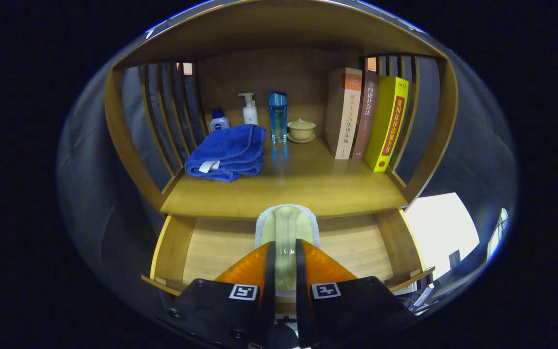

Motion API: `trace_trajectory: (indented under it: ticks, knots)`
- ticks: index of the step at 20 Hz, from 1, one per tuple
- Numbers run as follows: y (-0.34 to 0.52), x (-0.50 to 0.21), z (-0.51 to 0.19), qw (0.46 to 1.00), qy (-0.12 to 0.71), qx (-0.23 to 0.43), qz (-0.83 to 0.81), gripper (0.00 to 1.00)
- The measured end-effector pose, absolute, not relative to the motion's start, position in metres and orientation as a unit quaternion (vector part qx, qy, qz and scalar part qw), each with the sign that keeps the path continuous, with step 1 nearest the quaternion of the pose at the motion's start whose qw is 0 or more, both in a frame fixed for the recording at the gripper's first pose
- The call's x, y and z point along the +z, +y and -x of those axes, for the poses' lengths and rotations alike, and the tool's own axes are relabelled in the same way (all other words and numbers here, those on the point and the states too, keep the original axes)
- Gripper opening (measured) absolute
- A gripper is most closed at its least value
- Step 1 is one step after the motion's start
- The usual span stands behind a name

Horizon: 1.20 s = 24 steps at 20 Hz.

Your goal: Pull open the drawer, take out the items inside it, and place them on the countertop above the cabinet.

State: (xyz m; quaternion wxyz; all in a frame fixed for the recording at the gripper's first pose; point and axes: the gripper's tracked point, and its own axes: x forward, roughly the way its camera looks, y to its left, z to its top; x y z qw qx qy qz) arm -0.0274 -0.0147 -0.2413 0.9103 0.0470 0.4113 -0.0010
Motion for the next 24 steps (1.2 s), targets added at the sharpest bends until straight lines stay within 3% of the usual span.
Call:
trace_trajectory:
  ticks: [14,24]
  knots:
    - [-0.039,-0.262,-0.083,0.912,0.404,-0.046,-0.051,0.27]
    - [-0.021,-0.313,-0.134,0.906,0.42,-0.03,-0.048,0.27]
